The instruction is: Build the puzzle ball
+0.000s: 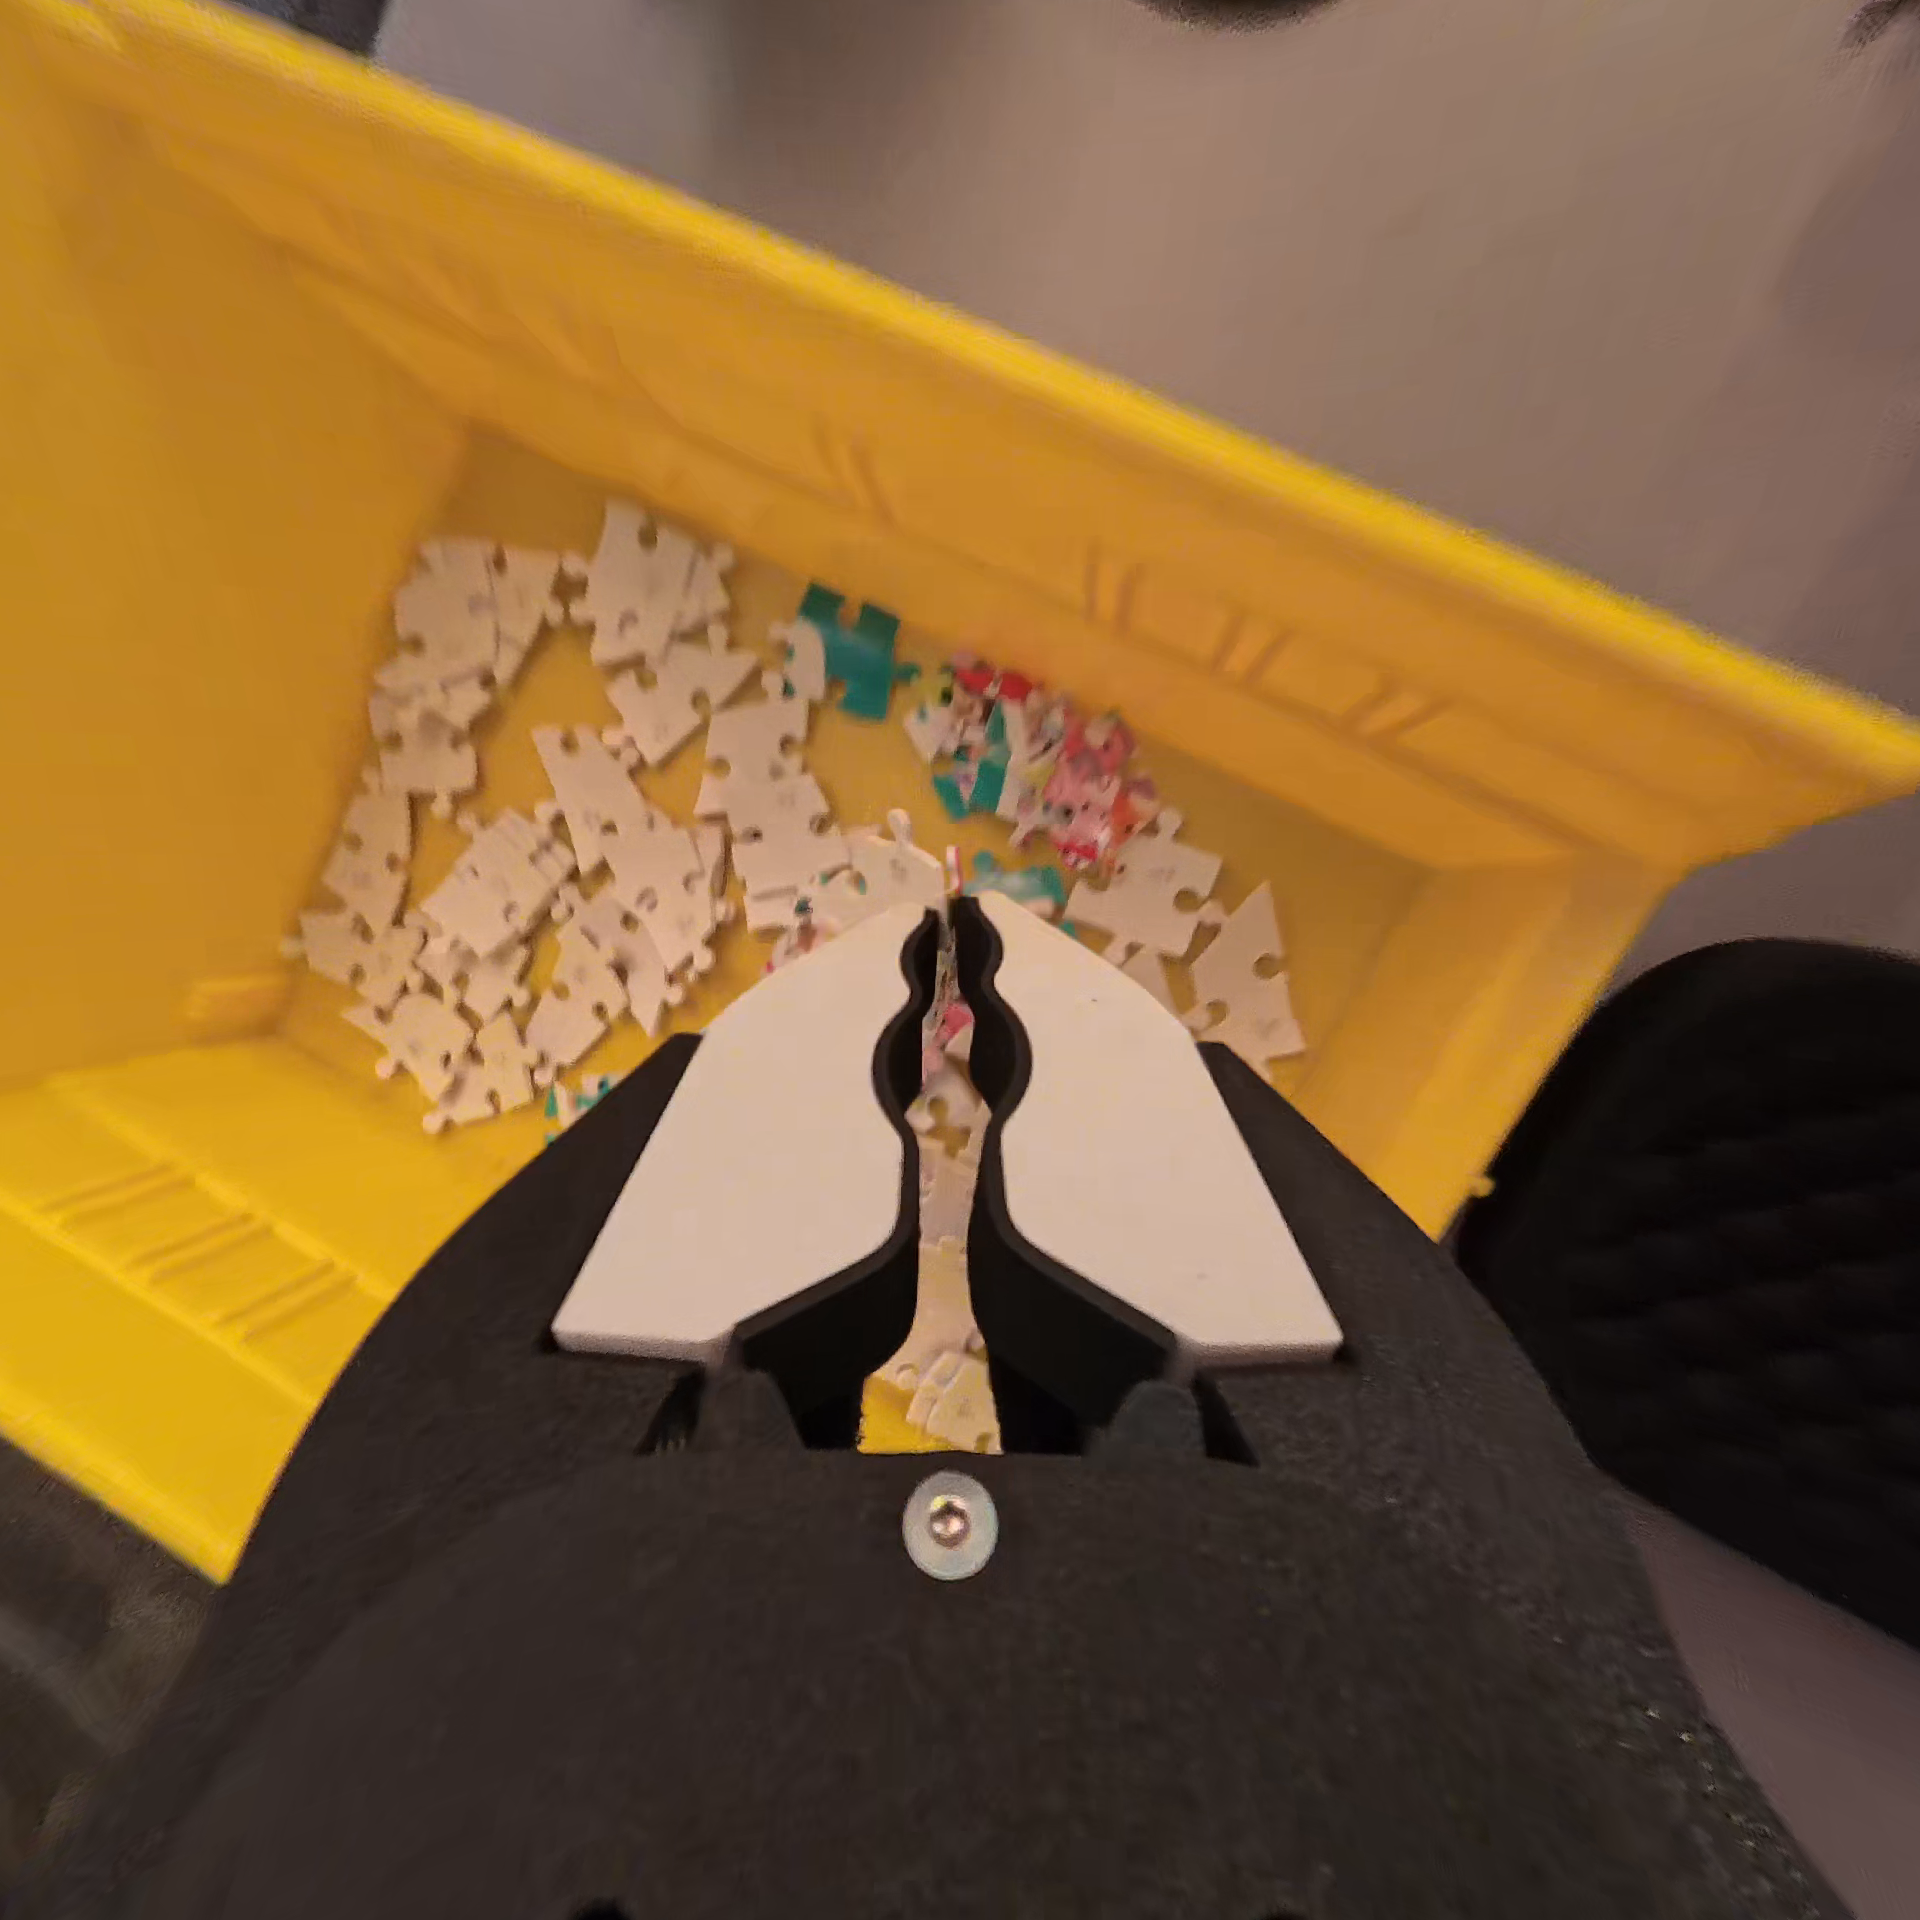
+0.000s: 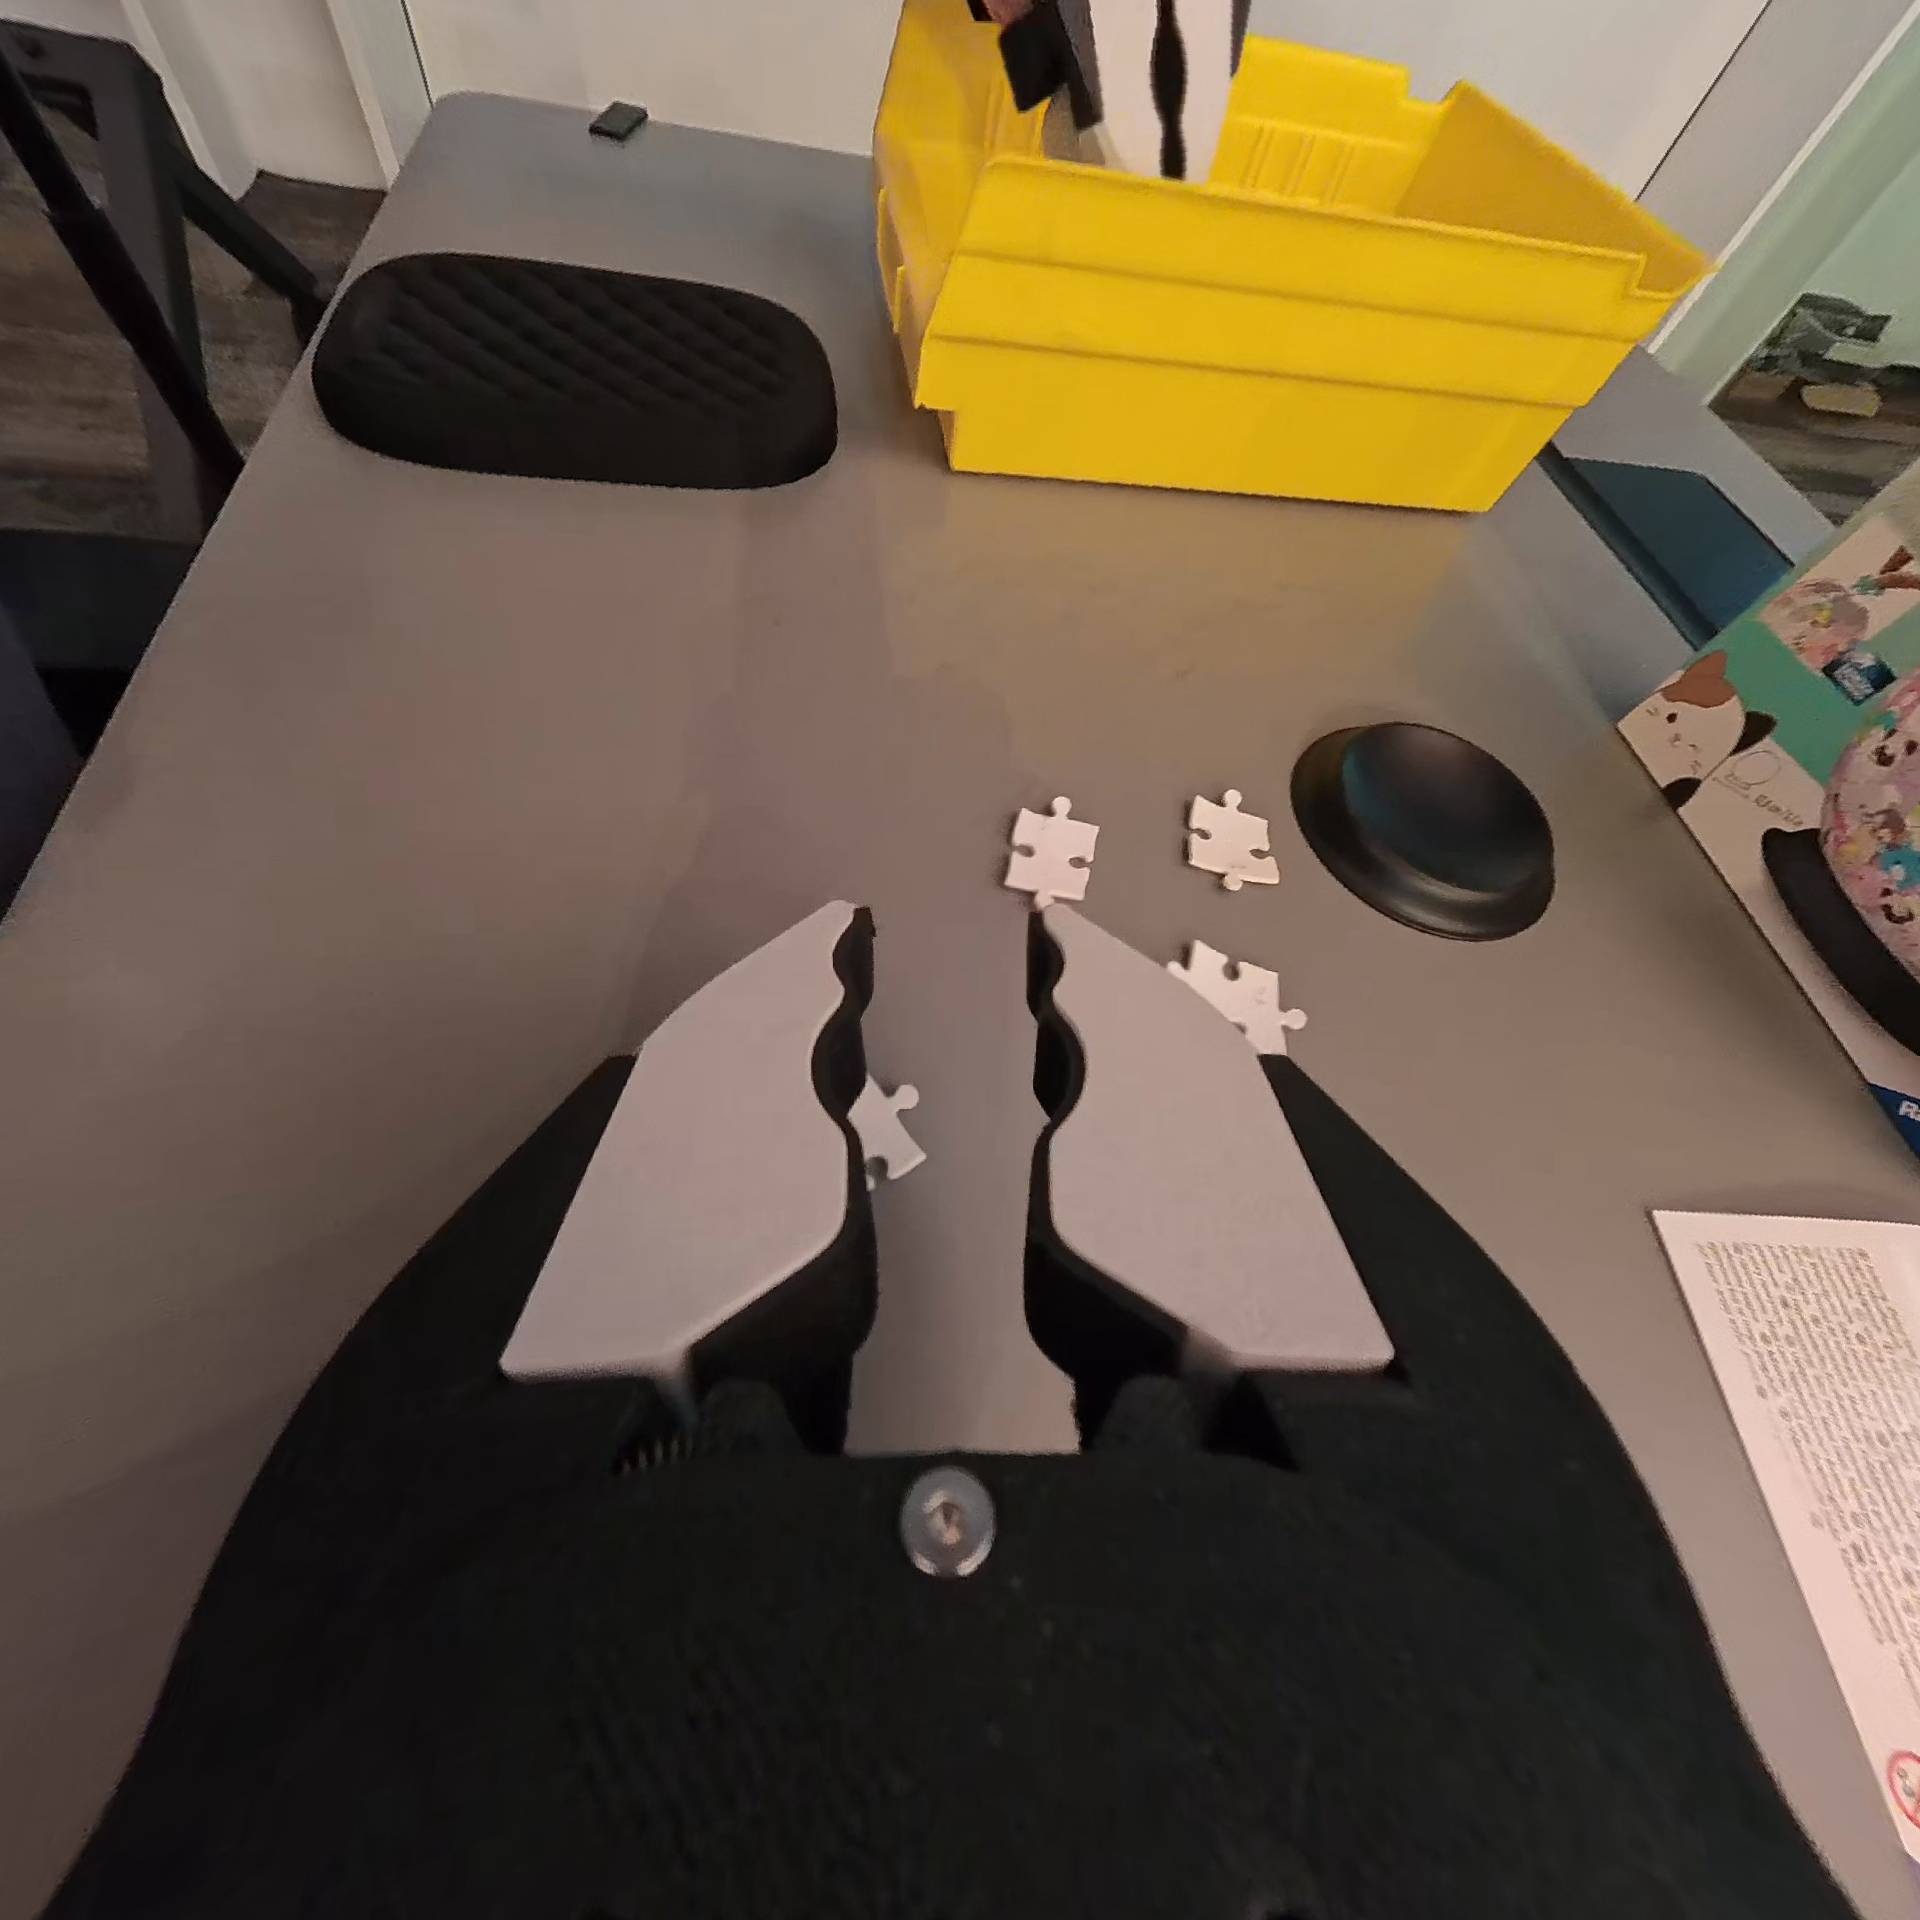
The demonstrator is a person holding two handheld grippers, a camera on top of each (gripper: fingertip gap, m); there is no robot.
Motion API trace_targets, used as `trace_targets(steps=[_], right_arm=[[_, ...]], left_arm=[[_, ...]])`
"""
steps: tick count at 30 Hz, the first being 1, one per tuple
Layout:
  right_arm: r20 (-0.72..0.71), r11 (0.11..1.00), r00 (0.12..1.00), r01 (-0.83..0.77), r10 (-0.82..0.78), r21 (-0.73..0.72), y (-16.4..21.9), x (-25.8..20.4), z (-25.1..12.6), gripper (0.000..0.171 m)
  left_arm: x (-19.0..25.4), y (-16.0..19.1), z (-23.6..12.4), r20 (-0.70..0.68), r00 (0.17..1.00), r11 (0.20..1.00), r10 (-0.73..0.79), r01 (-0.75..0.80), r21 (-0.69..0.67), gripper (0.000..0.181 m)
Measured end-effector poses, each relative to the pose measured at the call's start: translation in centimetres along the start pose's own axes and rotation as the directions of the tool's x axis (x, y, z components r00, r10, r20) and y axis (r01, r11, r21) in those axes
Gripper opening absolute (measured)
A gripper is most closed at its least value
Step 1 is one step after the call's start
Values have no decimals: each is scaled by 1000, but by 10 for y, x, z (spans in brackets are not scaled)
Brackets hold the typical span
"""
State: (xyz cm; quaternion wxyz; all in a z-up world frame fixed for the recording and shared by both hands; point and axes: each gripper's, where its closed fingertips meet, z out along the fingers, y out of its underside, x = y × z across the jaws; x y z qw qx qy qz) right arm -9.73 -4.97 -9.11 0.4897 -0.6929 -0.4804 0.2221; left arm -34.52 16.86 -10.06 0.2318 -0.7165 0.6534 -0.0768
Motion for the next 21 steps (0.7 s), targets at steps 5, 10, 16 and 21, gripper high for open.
trace_targets(steps=[5, 10, 16, 21], right_arm=[[12, 1000, 1000, 3, -2, -11, 1, -3, 2, 29], [11, 1000, 1000, -6, 6, -8, 1, -2, 2, 29], [21, 1000, 1000, -6, 7, -21, 3, -3, 4, 29], [17, 1000, 1000, -7, 7, -13, 2, -2, 4, 29]], left_arm=[[4, 28, 14, 30, 997, 984, 69, -63, -165, 3], [3, 36, 11, 16, 1000, 985, 23, -19, -174, 2], [2, 35, -3, 5, 1000, 993, -7, 8, -115, 2], [3, -2, -37, 3, 999, 994, -43, 43, 98, 2]])
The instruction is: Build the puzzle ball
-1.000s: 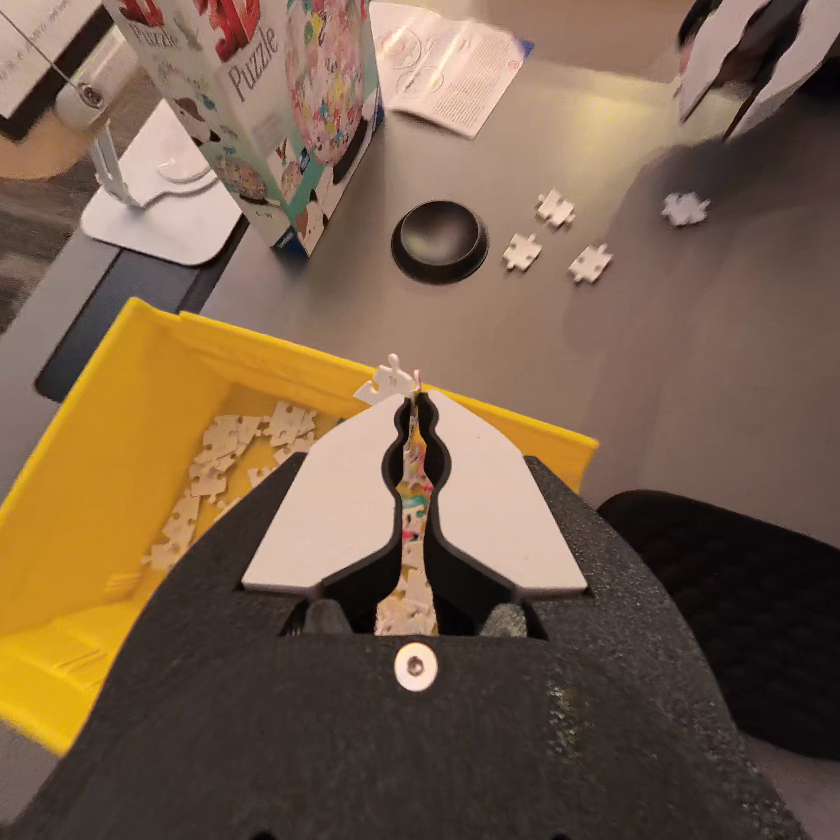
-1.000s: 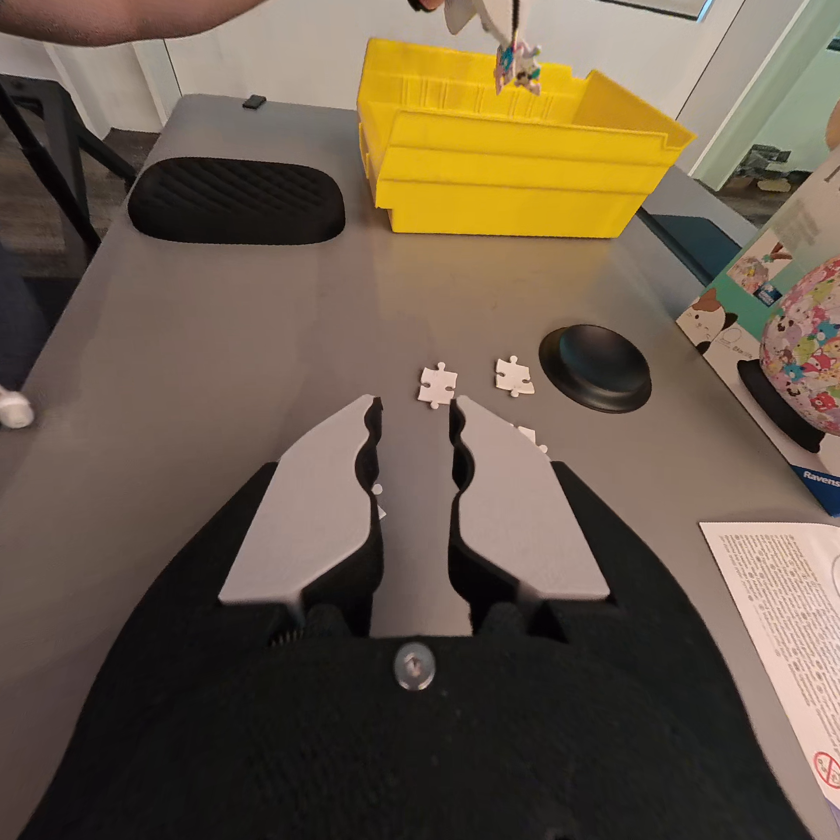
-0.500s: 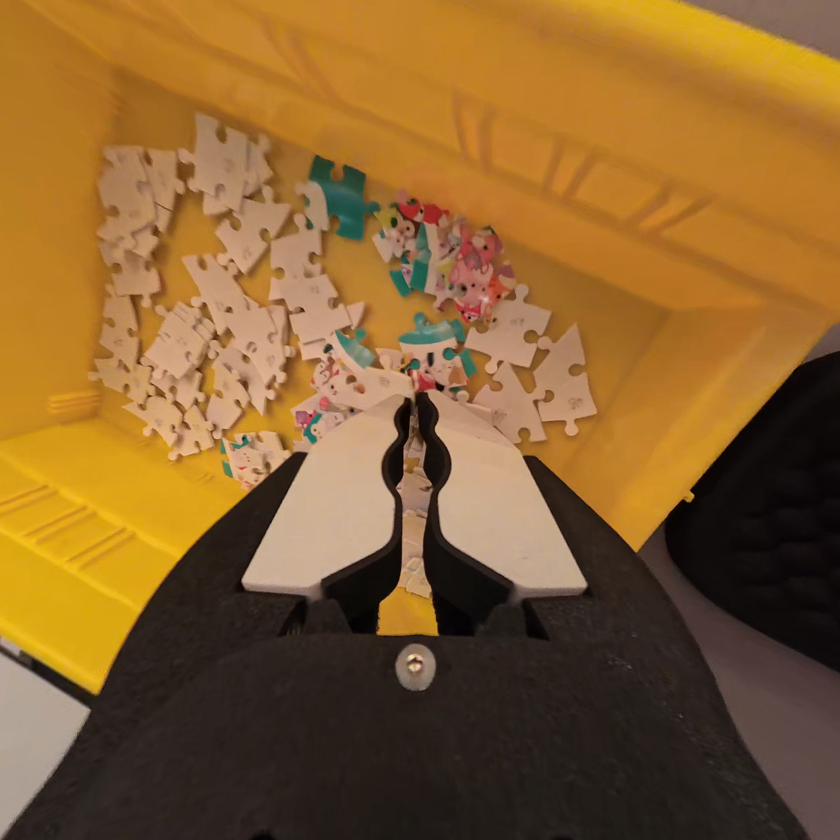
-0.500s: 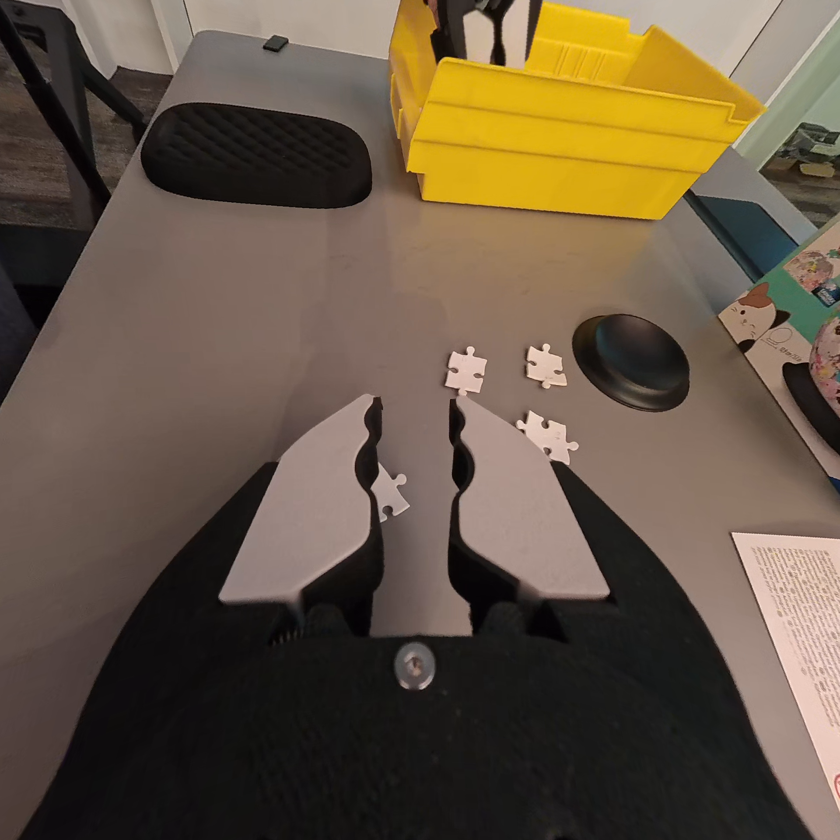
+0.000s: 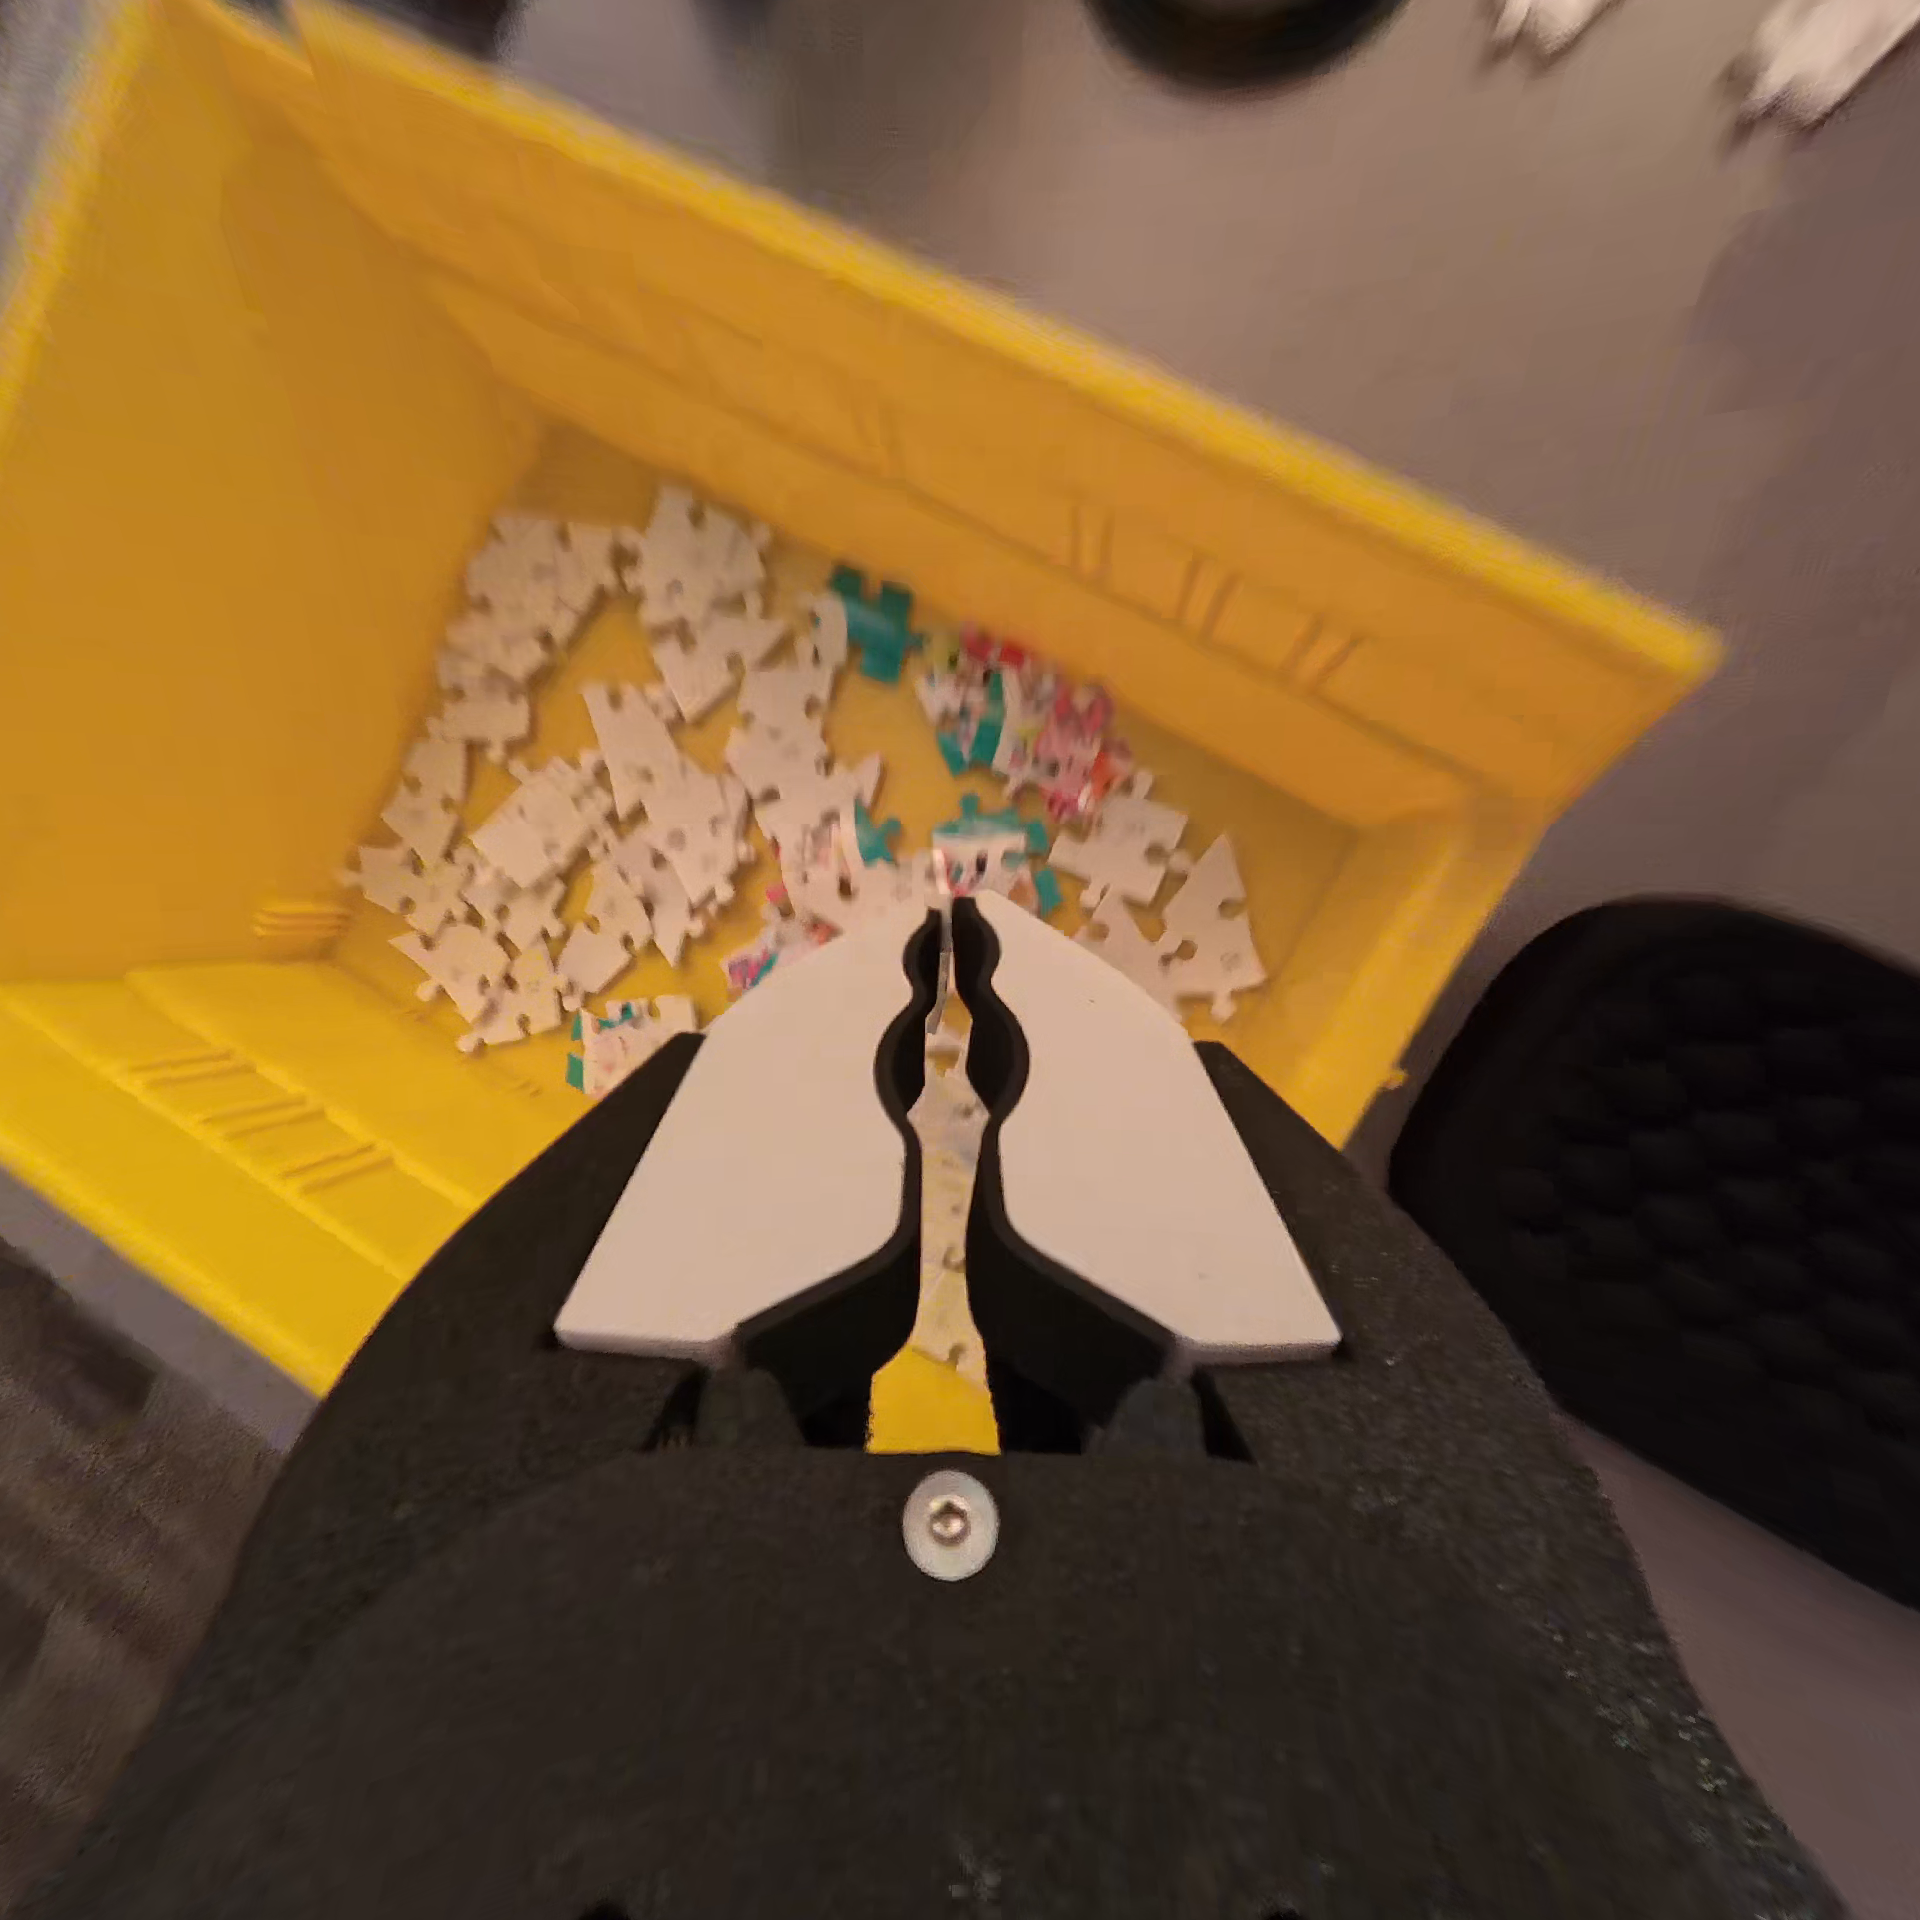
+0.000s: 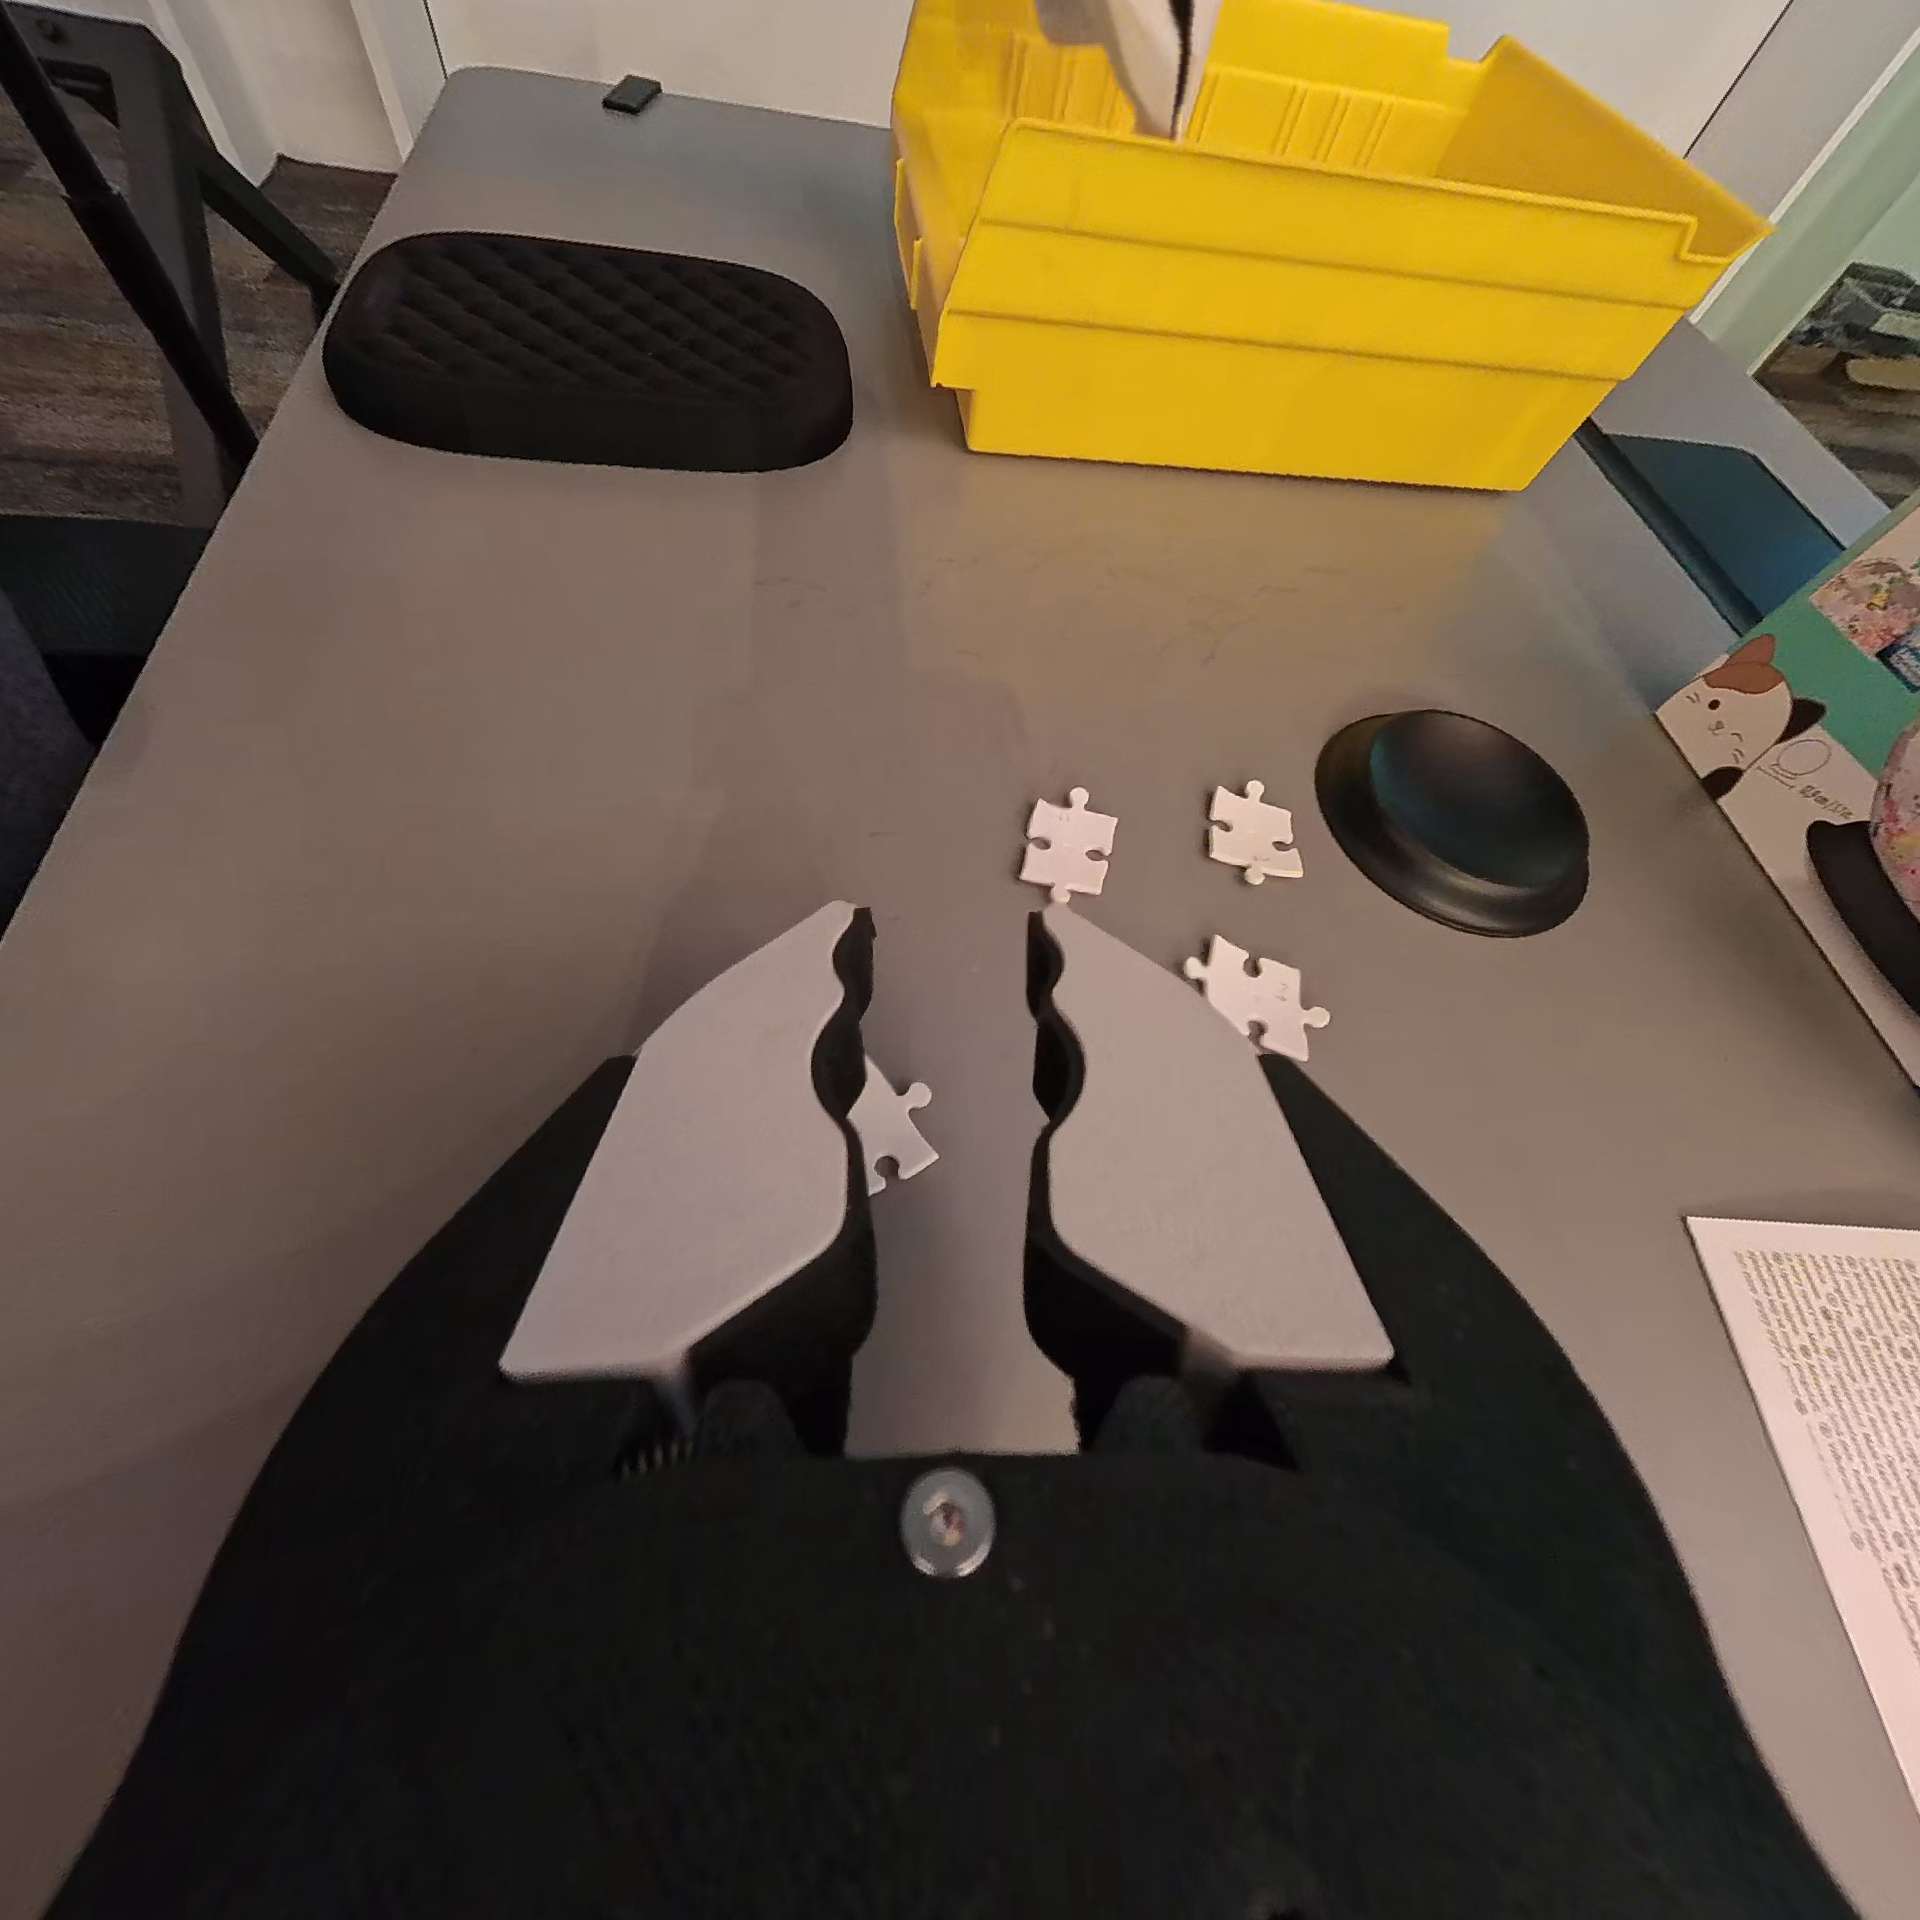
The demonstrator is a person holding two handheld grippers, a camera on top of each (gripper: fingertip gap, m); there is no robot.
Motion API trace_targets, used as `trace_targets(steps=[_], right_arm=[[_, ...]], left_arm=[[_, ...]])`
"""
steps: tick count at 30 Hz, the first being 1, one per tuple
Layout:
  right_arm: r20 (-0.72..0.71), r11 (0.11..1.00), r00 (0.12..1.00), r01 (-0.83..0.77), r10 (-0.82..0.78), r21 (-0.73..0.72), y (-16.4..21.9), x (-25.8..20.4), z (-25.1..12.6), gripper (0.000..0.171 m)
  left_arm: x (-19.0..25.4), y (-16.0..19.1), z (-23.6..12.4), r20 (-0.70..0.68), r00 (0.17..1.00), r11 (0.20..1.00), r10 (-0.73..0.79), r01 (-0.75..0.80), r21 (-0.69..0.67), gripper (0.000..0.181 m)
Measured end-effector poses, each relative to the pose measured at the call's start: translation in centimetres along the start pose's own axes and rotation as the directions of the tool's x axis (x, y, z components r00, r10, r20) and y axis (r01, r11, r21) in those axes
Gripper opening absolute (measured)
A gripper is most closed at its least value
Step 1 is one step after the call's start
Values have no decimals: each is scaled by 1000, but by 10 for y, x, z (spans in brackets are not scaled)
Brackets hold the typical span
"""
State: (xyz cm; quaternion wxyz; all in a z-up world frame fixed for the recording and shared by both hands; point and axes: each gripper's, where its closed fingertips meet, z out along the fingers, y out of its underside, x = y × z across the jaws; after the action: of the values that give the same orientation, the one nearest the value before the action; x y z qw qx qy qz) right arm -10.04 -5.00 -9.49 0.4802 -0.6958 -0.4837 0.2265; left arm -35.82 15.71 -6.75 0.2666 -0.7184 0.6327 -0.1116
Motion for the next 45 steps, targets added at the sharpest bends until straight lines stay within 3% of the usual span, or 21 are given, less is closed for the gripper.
trace_targets(steps=[3, 5, 9, 14, 20, 24, 28, 31, 33, 35, 38, 45], right_arm=[[-25, 999, 1000, 5, -4, 41, -9, 4, -3, 29], [-63, 997, 998, 21, -17, 70, -21, 8, -3, 29], [-163, 967, 973, 193, -166, 168, -78, 0, 1, 30], [-258, 890, 919, 366, -299, 272, -134, -12, -6, 29], [-292, 835, 872, 471, -392, 285, -160, -28, -16, 23], [-250, 835, 884, 458, -394, 304, -159, -33, -12, 4], [-239, 865, 890, 442, -388, 239, -138, -28, -17, 3], [-242, 868, 838, 495, -489, -44, -71, -8, -25, 3], [-167, 782, 775, 555, -610, -282, -11, 2, -32, 3], [-76, 680, 724, 600, -686, -421, 30, 5, -34, 3], [17, 586, 680, 644, -733, -492, 55, 6, -28, 3], [113, 547, 686, 659, -719, -515, 68, 25, -13, 4]], left_arm=[[35, -68, -41, -85, 996, 954, 32, -5, 300, 2], [80, -114, -65, -127, 979, 871, 162, -81, 485, 2], [172, -170, -73, -90, 899, 685, 428, -258, 681, 2], [226, -199, -74, -91, 830, 555, 550, -281, 783, 2], [239, -205, -72, -125, 809, 549, 574, -267, 792, 2], [246, -205, -68, -146, 797, 554, 585, -262, 790, 2], [233, -210, -60, -149, 856, 573, 495, -192, 797, 23], [223, -198, -50, -186, 882, 637, 432, -152, 756, 23], [216, -185, -43, -192, 896, 677, 400, -148, 721, 23], [211, -175, -35, -198, 910, 708, 364, -133, 694, 23], [208, -167, -31, -226, 919, 733, 323, -92, 674, 23], [207, -153, -29, -209, 938, 761, 277, -81, 644, 22]])
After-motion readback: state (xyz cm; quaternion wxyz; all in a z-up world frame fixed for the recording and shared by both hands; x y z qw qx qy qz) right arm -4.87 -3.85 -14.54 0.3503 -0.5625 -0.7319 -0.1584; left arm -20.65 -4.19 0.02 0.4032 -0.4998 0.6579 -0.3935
